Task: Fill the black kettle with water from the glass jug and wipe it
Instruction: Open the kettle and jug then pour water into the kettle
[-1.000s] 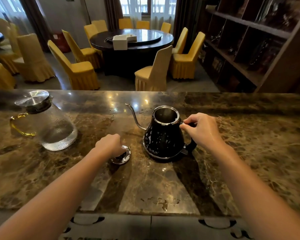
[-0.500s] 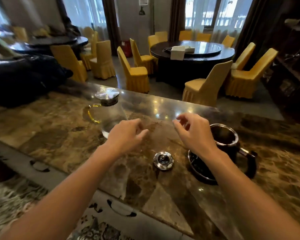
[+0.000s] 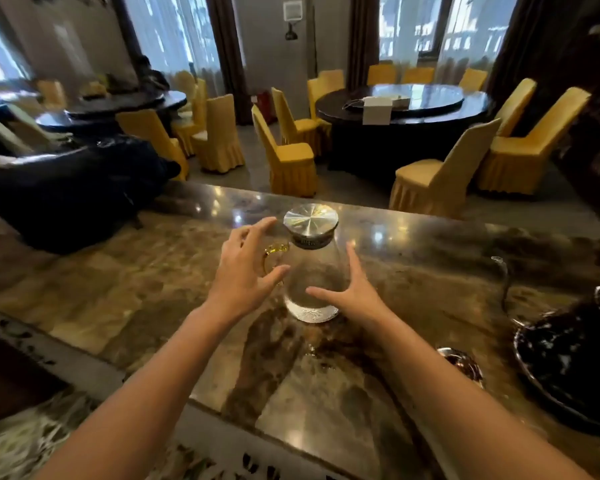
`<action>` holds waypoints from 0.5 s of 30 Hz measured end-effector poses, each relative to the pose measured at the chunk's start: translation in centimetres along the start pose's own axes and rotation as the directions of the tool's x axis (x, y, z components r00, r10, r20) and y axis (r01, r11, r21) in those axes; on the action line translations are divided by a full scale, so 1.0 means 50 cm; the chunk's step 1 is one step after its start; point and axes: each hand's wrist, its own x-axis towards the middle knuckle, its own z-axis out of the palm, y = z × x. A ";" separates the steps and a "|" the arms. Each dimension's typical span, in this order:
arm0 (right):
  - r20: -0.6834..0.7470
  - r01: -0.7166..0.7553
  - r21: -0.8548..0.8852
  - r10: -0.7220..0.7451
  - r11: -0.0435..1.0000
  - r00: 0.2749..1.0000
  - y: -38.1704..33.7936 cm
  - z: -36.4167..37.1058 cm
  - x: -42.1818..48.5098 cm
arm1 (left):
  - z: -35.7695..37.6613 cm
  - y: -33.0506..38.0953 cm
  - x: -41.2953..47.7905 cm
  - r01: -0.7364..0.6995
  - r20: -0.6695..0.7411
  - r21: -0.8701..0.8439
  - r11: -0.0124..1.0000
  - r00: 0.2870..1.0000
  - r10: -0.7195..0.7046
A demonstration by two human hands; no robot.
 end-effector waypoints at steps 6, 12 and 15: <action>-0.063 -0.048 0.023 0.050 0.999 0.997 0.044 0.045 0.057 | 0.042 -0.039 0.048 -0.003 0.146 -0.376 0.926 0.987 0.062; -0.126 -0.037 0.054 0.044 0.998 0.991 0.064 0.059 0.083 | 0.079 -0.054 0.072 0.033 0.090 -0.609 0.792 0.996 0.028; -0.142 -0.010 0.077 0.021 0.997 0.990 0.065 0.060 0.083 | 0.078 -0.046 0.084 0.013 0.078 -0.681 0.733 0.995 0.055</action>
